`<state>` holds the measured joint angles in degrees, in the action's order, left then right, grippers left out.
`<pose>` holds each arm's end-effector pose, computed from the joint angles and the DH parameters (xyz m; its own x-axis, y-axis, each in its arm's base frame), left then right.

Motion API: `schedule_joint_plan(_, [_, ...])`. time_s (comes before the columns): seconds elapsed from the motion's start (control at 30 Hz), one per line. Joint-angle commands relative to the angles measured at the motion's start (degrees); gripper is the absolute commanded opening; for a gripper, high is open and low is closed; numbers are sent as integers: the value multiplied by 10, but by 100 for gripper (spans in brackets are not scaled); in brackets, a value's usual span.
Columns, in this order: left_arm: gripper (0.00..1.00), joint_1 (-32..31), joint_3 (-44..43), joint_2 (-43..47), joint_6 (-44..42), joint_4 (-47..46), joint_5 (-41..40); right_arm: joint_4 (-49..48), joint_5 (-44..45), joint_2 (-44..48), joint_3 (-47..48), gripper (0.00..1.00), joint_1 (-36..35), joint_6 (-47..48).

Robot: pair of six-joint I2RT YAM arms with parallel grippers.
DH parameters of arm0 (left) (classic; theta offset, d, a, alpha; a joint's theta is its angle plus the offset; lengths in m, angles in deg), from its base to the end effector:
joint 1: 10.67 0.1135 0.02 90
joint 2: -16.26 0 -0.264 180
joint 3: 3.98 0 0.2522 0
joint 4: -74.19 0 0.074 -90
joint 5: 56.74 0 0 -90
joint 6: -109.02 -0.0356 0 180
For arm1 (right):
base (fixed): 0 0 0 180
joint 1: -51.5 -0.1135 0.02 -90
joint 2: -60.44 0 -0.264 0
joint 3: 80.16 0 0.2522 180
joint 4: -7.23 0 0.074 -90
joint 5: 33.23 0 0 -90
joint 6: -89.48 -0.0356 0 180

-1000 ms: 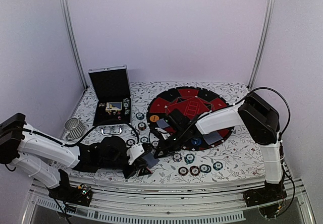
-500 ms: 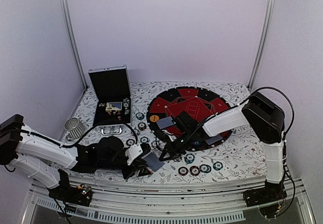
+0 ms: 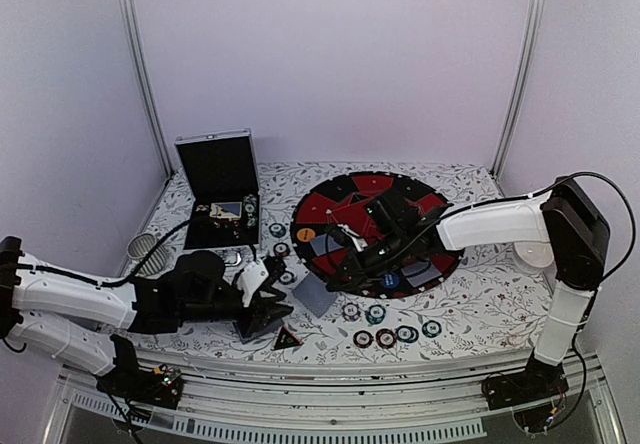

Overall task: Distribute texas hold em gaming equipment
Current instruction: Pass from the right arm to the left

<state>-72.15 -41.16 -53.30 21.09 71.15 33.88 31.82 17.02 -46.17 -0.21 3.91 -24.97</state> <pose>0.1125 -0.2078 0.1721 -0.2657 0.4133 -0.8710 0.8741 0.4844 -0.0368 0.2424 0.2991 0.1743 -0.8255 -0.4319 -0.3634 -0.5448 0.4413 0.7130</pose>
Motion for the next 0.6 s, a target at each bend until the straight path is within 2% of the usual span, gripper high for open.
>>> schedule_joint_plan(0.0, [41, 52, -51, 48, 49, 29, 72, 81, 42, 51, 26, 2, 2, 65])
schedule_joint_plan(0.13, [62, 112, -103, 63, 78, 107, 148, 125, 56, 86, 26, 2, -6, 116])
schedule_joint_plan(0.2, [69, 135, -124, 54, 81, 139, 197, 138, 63, 102, 45, 2, -20, 150])
schedule_joint_plan(0.33, [71, 151, -156, 21, 68, 180, 250, 148, 63, 125, 57, 2, -44, 190])
schedule_joint_plan(0.47, [72, 154, -160, 6, 59, 164, 324, 149, 67, 136, 66, 2, -62, 211])
schedule_joint_plan(0.57, [72, 155, -164, -9, 52, 163, 329, 152, 65, 137, 76, 2, -77, 224])
